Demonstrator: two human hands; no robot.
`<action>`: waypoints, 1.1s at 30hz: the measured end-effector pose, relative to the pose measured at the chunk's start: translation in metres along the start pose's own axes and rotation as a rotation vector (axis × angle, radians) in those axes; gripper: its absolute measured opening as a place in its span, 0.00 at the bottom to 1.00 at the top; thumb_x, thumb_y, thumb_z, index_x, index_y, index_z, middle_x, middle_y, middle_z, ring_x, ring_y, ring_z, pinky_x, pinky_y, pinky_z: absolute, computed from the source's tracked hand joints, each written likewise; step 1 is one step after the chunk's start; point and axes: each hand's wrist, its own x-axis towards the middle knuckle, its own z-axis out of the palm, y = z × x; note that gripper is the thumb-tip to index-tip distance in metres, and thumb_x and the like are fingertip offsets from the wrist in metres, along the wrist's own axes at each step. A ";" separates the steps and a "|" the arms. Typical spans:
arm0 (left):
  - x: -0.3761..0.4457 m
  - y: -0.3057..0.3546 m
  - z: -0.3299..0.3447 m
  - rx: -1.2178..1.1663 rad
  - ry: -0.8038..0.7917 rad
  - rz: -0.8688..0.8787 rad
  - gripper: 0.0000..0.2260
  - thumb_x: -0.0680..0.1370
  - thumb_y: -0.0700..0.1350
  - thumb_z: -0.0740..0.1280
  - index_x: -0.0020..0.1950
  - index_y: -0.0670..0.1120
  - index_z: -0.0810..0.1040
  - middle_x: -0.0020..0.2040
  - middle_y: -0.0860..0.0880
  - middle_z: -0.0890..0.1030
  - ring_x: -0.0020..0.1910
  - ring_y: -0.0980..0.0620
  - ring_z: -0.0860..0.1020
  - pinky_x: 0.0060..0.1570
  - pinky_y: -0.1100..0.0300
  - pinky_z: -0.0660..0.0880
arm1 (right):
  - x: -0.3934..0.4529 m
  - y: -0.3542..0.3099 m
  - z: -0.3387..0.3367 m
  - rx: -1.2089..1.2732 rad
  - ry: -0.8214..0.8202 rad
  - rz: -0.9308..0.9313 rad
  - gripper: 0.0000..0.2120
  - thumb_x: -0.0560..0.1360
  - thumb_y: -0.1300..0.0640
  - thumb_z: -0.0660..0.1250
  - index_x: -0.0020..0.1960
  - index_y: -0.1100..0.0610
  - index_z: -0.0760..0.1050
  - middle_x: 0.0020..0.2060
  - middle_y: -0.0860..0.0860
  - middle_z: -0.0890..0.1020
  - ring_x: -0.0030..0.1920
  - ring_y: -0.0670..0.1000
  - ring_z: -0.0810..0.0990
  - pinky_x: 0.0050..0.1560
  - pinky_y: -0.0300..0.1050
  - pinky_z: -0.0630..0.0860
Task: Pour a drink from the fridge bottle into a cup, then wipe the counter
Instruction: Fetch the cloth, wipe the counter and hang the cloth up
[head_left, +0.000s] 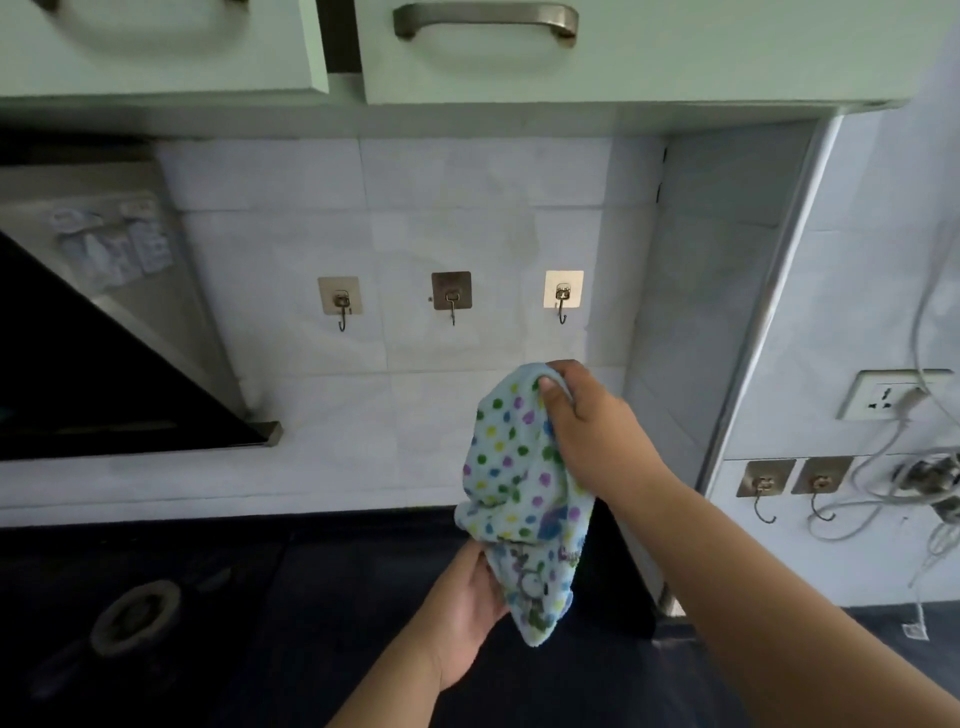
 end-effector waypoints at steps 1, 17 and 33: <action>0.001 0.011 -0.003 -0.026 0.007 0.036 0.20 0.87 0.56 0.56 0.75 0.49 0.75 0.70 0.47 0.81 0.70 0.47 0.79 0.77 0.42 0.67 | 0.008 0.002 -0.001 -0.095 0.030 0.000 0.16 0.86 0.40 0.51 0.68 0.45 0.70 0.49 0.50 0.82 0.48 0.54 0.82 0.49 0.54 0.82; 0.036 0.104 -0.081 -0.161 -0.061 -0.011 0.22 0.84 0.51 0.65 0.74 0.42 0.76 0.70 0.37 0.79 0.69 0.38 0.79 0.69 0.42 0.75 | 0.051 -0.010 0.033 0.814 -0.259 0.104 0.24 0.81 0.73 0.62 0.66 0.49 0.82 0.60 0.61 0.84 0.60 0.61 0.85 0.61 0.60 0.82; 0.062 0.235 -0.074 0.877 0.523 0.772 0.05 0.83 0.49 0.69 0.51 0.57 0.84 0.51 0.57 0.86 0.50 0.58 0.84 0.50 0.59 0.81 | 0.128 0.023 0.001 0.419 0.101 0.165 0.04 0.76 0.53 0.77 0.48 0.52 0.87 0.47 0.52 0.88 0.49 0.52 0.88 0.47 0.42 0.84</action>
